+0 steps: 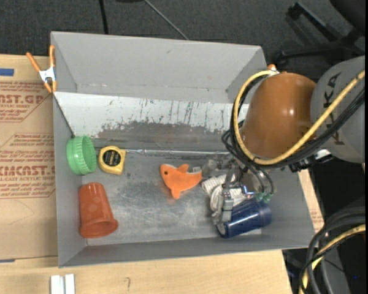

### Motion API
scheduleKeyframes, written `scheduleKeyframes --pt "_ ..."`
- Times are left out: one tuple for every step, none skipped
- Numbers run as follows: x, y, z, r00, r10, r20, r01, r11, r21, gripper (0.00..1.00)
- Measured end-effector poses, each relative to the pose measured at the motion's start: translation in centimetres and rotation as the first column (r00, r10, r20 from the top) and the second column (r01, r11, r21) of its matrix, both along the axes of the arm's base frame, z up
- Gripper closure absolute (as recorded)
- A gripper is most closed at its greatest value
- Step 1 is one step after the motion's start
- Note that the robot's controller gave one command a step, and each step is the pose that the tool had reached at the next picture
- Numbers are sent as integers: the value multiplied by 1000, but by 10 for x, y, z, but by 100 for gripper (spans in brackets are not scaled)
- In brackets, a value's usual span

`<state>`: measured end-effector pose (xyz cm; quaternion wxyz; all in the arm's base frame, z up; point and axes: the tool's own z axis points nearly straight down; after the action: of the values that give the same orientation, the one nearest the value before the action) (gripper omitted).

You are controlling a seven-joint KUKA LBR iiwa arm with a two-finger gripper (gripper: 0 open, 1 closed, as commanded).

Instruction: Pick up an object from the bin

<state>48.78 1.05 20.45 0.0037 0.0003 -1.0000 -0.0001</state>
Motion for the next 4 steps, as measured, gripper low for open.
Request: scheduleKeyframes --pt "2 0 4 1000 0 8 0 1000 0 0" --pt "38 38 -50 1000 -11 14 11 1000 1 0" --pt "44 52 -84 1000 25 8 -25 1000 1 0" --pt "44 45 -106 992 -123 10 123 992 2 0"
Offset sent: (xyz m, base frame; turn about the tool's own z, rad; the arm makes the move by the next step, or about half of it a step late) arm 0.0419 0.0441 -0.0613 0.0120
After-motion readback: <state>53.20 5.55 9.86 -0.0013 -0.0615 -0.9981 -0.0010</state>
